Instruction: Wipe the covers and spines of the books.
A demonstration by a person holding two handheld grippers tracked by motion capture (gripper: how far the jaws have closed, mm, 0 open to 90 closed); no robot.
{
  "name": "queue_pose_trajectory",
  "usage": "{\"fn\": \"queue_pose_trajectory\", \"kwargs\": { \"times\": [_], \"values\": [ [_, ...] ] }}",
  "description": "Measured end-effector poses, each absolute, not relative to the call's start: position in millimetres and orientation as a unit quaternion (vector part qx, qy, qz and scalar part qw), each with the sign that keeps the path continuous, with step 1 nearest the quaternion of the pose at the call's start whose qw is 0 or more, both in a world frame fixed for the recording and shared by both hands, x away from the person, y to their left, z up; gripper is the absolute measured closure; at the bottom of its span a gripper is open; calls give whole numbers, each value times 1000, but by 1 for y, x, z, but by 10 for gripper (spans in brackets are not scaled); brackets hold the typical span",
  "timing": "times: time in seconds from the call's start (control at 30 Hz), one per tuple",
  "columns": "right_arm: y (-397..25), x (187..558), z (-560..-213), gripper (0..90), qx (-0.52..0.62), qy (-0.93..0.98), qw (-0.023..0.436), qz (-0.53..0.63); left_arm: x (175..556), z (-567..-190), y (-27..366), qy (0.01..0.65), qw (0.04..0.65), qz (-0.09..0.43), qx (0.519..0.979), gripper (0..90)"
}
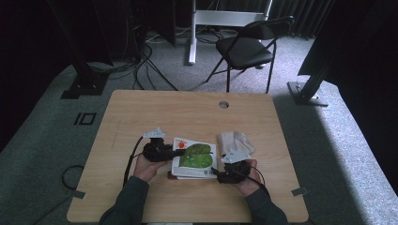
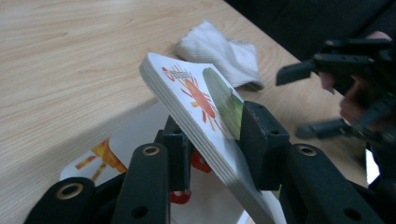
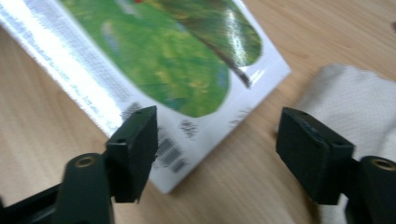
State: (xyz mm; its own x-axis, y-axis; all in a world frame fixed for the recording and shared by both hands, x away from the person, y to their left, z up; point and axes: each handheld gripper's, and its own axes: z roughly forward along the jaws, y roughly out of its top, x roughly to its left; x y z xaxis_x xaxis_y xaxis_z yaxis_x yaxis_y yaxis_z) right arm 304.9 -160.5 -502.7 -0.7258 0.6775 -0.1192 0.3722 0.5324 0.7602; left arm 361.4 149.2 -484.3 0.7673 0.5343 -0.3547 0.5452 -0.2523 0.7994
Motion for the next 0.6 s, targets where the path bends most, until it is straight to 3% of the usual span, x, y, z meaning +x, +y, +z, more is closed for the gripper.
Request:
{"fn": "queue_pose_trajectory", "kwargs": {
  "times": [0.4, 0.43, 0.6],
  "values": [
    [-175, 326, -504, 548, 360, 826, 217, 376, 356, -480, 153, 307, 531, -23, 790, 735],
    [-177, 331, -506, 607, 369, 822, 215, 376, 356, -480, 153, 305, 531, -21, 790, 736],
    [-179, 338, -509, 711, 376, 821, 207, 377, 354, -479, 154, 299, 533, -17, 792, 736]
  ]
}}
